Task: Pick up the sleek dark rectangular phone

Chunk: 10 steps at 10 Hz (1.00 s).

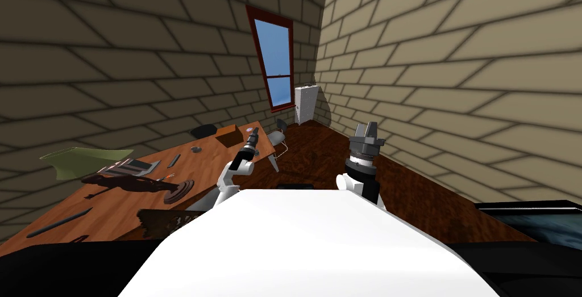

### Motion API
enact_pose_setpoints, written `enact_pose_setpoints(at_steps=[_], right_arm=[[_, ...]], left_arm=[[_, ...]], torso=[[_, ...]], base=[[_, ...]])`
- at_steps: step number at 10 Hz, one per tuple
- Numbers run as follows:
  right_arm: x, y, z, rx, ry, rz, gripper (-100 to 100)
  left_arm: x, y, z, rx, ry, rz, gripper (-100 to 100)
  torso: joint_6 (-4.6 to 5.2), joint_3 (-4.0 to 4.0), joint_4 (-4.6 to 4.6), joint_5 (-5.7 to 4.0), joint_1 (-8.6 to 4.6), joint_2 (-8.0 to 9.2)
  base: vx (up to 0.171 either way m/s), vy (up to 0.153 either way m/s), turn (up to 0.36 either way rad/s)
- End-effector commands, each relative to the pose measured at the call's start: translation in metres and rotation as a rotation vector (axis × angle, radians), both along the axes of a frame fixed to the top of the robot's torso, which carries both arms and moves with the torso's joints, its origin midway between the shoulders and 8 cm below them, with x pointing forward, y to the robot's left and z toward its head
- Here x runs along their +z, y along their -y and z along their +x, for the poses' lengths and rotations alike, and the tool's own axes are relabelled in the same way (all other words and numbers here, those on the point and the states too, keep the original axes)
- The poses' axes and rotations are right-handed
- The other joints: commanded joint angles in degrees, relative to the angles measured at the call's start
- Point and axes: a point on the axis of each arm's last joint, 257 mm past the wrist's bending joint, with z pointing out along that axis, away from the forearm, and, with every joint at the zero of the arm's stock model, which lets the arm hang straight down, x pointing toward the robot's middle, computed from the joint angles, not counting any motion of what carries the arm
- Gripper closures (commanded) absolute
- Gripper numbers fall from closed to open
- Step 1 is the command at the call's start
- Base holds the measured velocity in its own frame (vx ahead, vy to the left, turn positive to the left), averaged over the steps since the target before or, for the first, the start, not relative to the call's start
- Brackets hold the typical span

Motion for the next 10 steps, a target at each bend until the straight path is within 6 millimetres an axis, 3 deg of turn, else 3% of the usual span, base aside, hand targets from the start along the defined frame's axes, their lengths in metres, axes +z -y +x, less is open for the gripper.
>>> enact_pose_setpoints(at_steps=[1,10], right_arm=[[0.0,0.0,0.0,0.0,0.0,0.0,0],[0.0,0.0,0.0,0.0,0.0,0.0,0]], left_arm=[[-0.01,-0.003,0.006,0.005,-0.041,0.007,-100],[-0.075,-0.017,0.045,0.02,-0.298,0.07,-100]], torso=[[0.0,0.0,0.0,0.0,0.0,0.0],[-0.02,-0.03,-0.01,0.03,0.15,-0.05]], base=[[-0.026,-0.052,-0.011],[-0.011,-0.044,-0.025]])
